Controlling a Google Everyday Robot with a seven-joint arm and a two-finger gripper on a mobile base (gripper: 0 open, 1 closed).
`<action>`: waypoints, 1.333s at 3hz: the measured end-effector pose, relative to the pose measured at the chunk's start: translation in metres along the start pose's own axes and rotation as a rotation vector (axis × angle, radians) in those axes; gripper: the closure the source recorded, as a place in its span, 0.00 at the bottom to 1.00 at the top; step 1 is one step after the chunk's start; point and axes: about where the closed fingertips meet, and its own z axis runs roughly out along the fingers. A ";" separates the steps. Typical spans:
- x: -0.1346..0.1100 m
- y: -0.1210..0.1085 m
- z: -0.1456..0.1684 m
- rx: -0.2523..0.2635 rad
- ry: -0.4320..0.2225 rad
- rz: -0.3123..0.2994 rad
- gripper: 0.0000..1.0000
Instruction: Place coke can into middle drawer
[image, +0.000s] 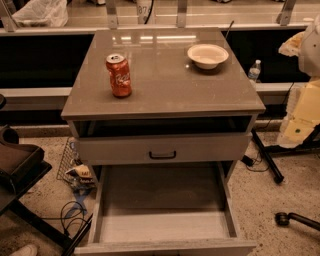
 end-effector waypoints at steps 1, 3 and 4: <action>0.000 0.000 0.000 0.000 0.000 0.000 0.00; -0.032 -0.041 0.016 0.087 -0.145 0.007 0.00; -0.059 -0.073 0.032 0.151 -0.293 0.060 0.00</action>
Offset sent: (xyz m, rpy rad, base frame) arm 0.0456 0.0154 0.0003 0.0870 -0.1111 0.0163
